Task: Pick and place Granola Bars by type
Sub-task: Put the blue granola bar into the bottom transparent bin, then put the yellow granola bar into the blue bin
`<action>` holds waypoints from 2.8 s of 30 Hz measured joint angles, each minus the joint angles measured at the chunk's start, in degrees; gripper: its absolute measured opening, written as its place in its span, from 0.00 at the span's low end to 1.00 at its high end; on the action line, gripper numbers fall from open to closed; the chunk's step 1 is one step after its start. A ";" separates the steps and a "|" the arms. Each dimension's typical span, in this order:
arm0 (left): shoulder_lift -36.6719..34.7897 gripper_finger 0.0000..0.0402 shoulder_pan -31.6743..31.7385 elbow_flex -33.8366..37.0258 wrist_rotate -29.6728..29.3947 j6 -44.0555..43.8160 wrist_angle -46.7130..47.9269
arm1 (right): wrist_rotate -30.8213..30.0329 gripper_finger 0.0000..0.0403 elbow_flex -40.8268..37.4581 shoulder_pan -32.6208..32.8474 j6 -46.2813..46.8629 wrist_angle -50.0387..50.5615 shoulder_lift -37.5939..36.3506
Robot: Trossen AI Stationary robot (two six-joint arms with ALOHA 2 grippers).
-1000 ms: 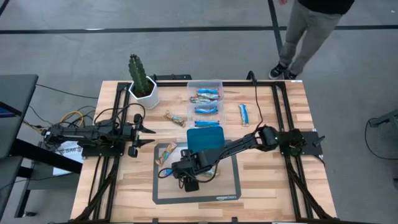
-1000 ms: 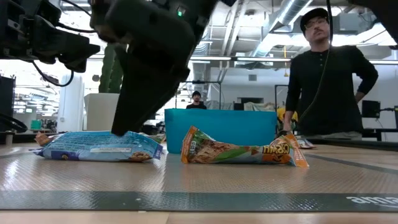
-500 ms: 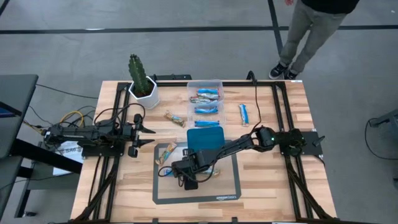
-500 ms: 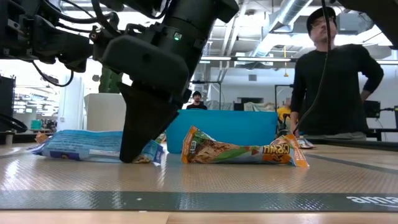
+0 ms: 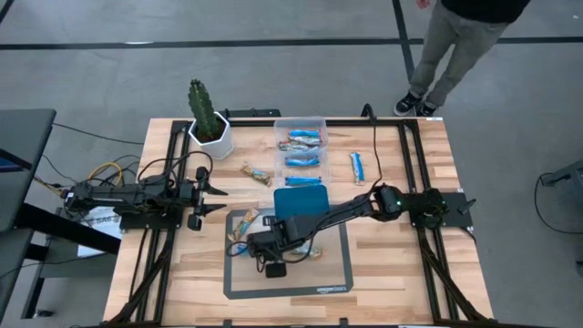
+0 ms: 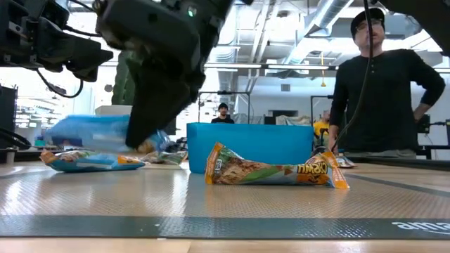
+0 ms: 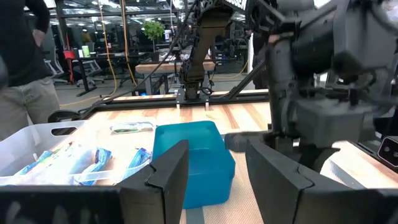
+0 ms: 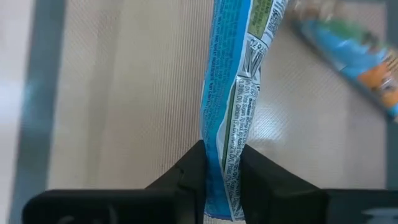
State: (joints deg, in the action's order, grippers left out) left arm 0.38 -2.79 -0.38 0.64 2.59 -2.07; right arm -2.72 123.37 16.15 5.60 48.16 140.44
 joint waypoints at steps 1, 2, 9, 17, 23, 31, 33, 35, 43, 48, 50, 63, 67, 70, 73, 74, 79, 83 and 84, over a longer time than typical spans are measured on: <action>0.00 0.38 -0.02 0.00 -0.02 0.00 -0.02 | 0.00 0.15 0.91 -0.19 -0.02 0.43 0.00; 0.00 0.38 0.00 0.02 -0.02 -0.01 -0.01 | 0.00 0.15 1.82 -0.30 -0.02 0.66 0.00; 0.00 0.38 -0.02 0.00 -0.02 0.00 0.00 | -0.93 0.14 9.30 -1.96 -0.03 7.12 -0.12; 0.00 0.38 -0.02 0.01 -0.01 0.00 0.00 | -6.83 0.14 10.28 -5.77 1.45 19.19 -4.89; -0.02 0.38 0.00 0.00 -0.02 0.00 -0.02 | -11.56 0.14 10.23 -9.73 1.46 28.19 -9.57; -0.02 0.38 0.00 0.02 -0.02 0.00 -0.02 | -16.56 0.15 10.21 -16.97 -0.61 35.89 -14.81; -0.02 0.38 -0.02 0.01 -0.02 0.00 0.00 | -17.35 0.15 10.21 -18.60 -1.50 37.58 -15.88; -0.02 0.38 -0.02 0.01 -0.02 0.00 0.00 | -17.31 0.15 10.21 -20.07 -2.43 38.36 -16.61; -0.02 0.38 -0.02 0.02 -0.02 0.00 -0.02 | -14.68 0.15 10.20 -23.61 -4.61 38.29 -19.26; -0.02 0.38 -0.02 0.02 -0.02 0.00 0.00 | -12.90 0.15 10.19 -26.42 -4.57 40.18 -19.17; -0.02 0.38 -0.02 0.02 -0.02 0.00 0.00 | -12.32 0.15 9.46 -27.84 -4.65 40.35 -19.26; -0.02 0.38 -0.02 0.02 -0.02 0.00 -0.01 | 1.35 0.15 -0.35 -29.42 -10.67 37.37 -18.92; -0.02 0.38 0.00 0.00 0.00 0.00 -0.02 | 1.53 0.15 -2.95 -29.60 -12.04 37.06 -18.50; -0.02 0.38 0.00 0.02 -0.02 0.00 0.00 | 1.29 0.15 -4.47 -30.31 -11.93 35.41 -18.58; -0.02 0.38 0.00 0.02 -0.02 0.00 -0.01 | 1.18 0.15 -4.87 -31.04 -10.31 34.44 -18.52; -0.02 0.38 -0.01 0.01 -0.02 0.00 -0.02 | 1.18 0.16 -4.87 -31.27 -10.19 34.42 -18.58; -0.02 0.38 -0.01 0.02 -0.02 0.00 -0.01 | 1.28 0.24 -4.87 -31.43 -10.16 34.43 -18.58; -0.02 0.38 0.00 0.02 -0.01 0.00 -0.01 | 1.44 0.35 -4.87 -31.66 -10.14 34.51 -18.58; -0.02 0.38 0.00 0.02 -0.02 0.00 0.00 | 1.42 0.38 -4.87 -31.66 -10.16 34.49 -18.58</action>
State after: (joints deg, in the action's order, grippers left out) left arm 0.36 -2.79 -0.36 0.63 2.59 -2.07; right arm -1.30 118.50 -15.51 -4.56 82.65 121.86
